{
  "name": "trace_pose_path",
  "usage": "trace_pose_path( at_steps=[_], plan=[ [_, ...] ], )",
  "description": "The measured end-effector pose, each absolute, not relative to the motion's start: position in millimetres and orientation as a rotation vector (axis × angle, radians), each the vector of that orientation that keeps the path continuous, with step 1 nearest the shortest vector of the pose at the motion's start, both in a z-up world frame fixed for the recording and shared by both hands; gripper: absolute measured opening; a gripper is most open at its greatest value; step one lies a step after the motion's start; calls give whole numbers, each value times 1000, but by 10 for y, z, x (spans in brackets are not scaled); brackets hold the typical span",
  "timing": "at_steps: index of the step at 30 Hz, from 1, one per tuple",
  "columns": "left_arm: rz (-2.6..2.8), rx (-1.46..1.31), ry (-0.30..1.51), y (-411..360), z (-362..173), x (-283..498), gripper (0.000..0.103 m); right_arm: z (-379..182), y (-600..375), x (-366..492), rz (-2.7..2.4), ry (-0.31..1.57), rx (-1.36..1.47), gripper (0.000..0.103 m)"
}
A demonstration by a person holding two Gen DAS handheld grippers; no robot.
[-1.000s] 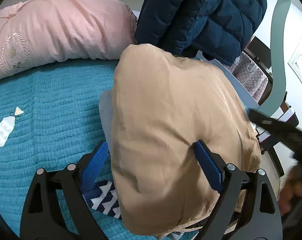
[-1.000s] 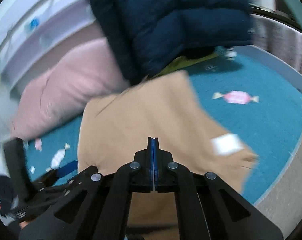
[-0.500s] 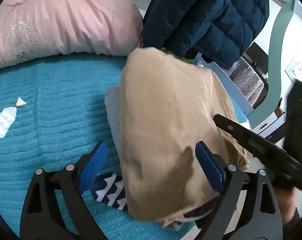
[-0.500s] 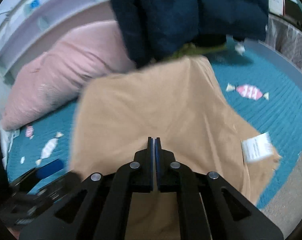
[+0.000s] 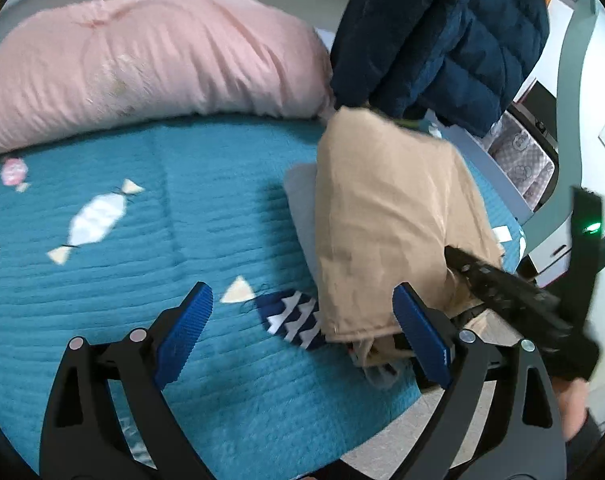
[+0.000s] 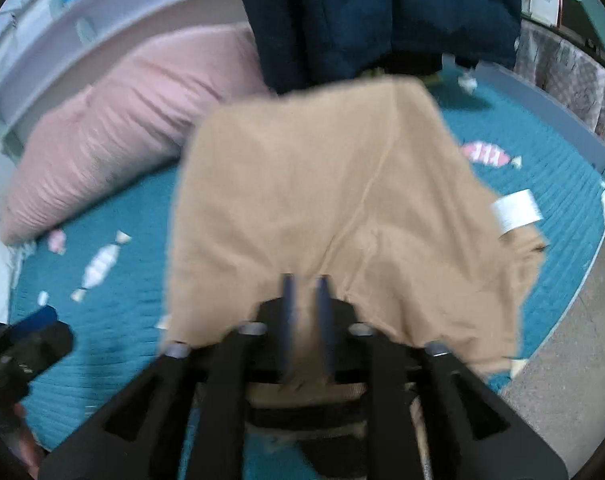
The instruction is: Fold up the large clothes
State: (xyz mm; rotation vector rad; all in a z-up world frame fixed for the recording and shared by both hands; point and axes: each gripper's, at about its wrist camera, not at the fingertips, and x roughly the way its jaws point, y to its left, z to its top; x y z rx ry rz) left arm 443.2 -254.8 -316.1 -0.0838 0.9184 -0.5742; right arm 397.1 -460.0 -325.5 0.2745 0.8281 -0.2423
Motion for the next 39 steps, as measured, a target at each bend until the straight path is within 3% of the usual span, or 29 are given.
trace_pose_path(
  at_steps=[2,6,9,11,14,16,22,31,39],
  plan=[
    [-544,-45,885,-2417,-2998,4259,92,-2984,-4425,3796,-232,785,250,56],
    [-458,66,803,-2068,-2588,3769,92,-2411,-3846,3326,-185,740,182,59],
    [-388,61,750,-1668,-2280,3345,92,-2054,-3345,2871,-186,698,129,79],
    [-343,50,708,-1373,-2082,3044,94,-1898,-3065,2592,-164,667,125,85],
    [-276,36,650,-937,-1790,2564,96,-1639,-2579,2107,-131,640,83,87],
    [-236,24,618,-626,-1568,2174,98,-1527,-2362,1874,-115,637,45,95],
    [-115,-13,520,49,-1046,1133,98,-1132,-1710,983,-59,540,-34,95],
    [-33,-7,388,430,-511,-100,98,-682,-1304,7,29,436,-48,95],
    [-57,1,338,406,-225,-439,99,-414,-1299,-385,20,356,-38,96]
  ],
)
